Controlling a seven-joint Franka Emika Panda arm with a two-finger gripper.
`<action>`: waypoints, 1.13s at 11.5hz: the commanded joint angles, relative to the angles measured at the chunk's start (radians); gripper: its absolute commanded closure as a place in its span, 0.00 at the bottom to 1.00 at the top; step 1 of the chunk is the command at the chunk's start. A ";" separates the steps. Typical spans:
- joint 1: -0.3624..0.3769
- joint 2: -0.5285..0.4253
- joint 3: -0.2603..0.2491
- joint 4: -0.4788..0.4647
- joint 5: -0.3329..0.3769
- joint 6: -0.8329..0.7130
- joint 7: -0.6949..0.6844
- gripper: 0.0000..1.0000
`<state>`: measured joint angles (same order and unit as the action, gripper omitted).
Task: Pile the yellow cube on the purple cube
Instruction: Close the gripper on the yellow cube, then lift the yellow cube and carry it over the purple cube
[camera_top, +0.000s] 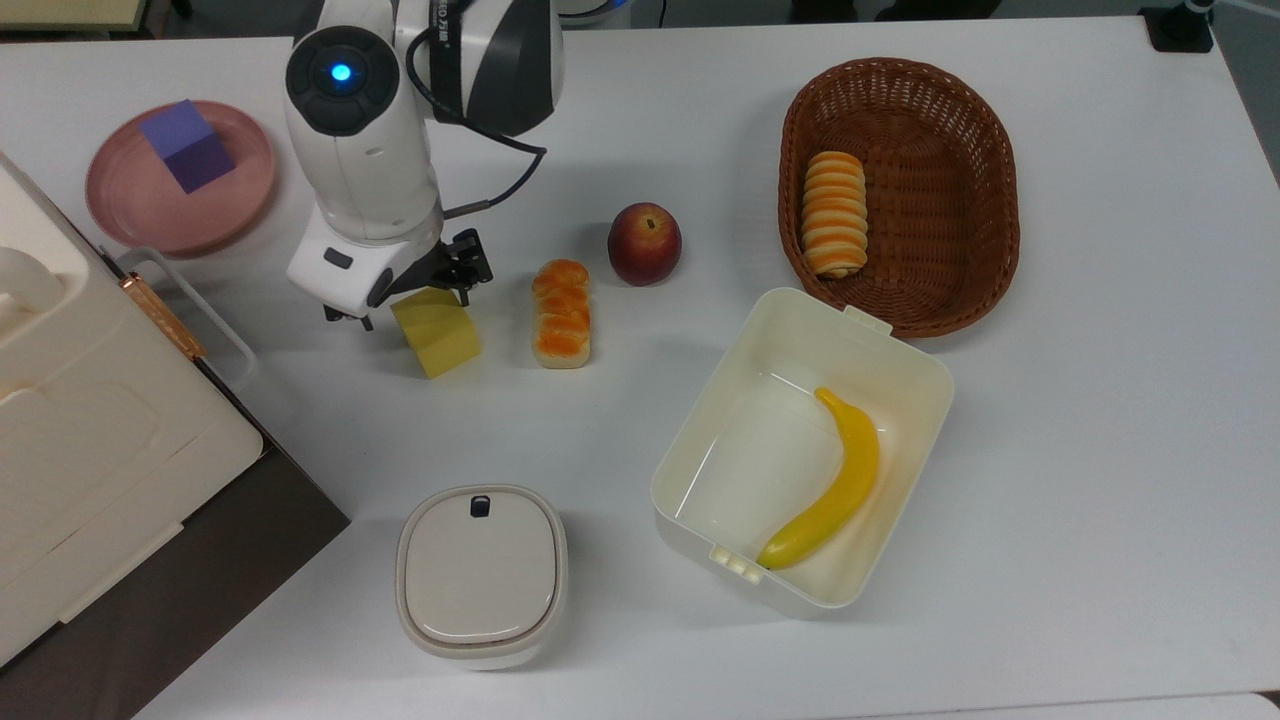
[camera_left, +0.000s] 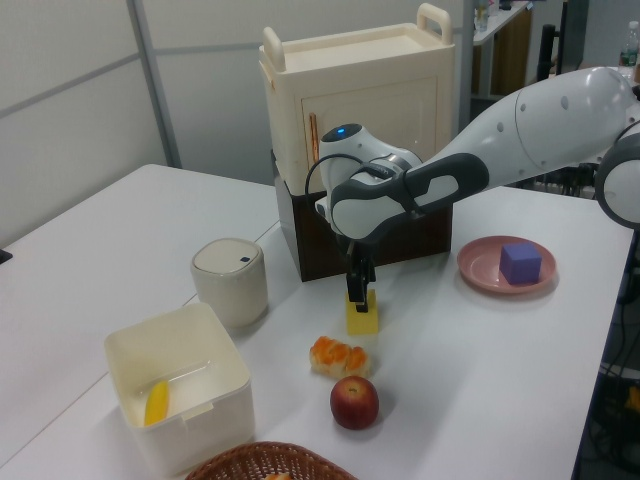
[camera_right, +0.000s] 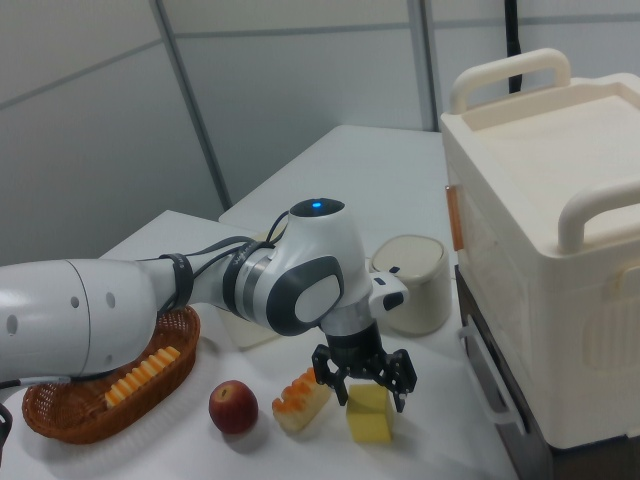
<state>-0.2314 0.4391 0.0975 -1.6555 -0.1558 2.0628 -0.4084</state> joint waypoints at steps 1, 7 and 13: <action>0.003 0.019 -0.004 -0.004 -0.002 0.045 -0.004 0.00; 0.027 0.049 -0.001 -0.004 0.032 0.101 0.203 0.50; -0.072 -0.082 -0.004 -0.029 0.019 0.018 0.272 0.63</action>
<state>-0.2584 0.4344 0.0975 -1.6397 -0.1384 2.1328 -0.0900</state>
